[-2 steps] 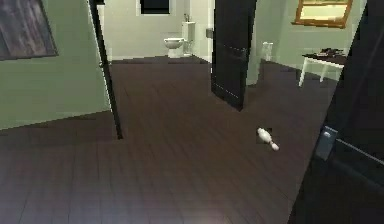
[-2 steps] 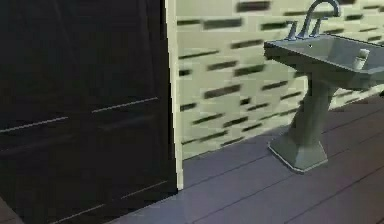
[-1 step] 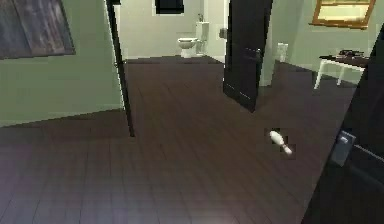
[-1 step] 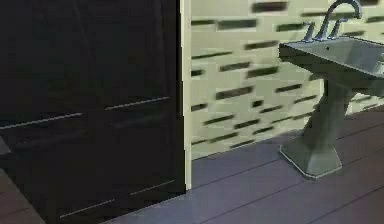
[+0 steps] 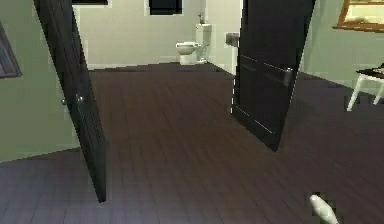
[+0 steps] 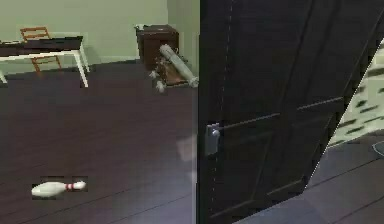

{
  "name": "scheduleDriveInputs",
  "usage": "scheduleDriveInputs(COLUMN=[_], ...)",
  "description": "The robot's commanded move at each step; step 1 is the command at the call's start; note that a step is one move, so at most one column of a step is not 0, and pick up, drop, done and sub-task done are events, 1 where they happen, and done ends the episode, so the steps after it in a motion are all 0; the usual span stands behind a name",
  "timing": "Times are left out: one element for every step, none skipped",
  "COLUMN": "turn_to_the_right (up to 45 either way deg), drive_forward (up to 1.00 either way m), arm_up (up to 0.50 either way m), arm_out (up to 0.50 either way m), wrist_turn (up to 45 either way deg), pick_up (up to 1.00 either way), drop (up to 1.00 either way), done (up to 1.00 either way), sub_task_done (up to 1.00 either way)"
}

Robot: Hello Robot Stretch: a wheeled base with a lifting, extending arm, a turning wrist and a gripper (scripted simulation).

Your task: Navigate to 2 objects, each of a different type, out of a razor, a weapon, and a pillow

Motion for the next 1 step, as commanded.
scheduleDriveInputs(turn_to_the_right=[45.0], drive_forward=[0.0], arm_up=[0.0], arm_out=[0.0], wrist_turn=[0.0], pick_up=[0.0], drop=[0.0], done=[0.0], sub_task_done=[0.0])
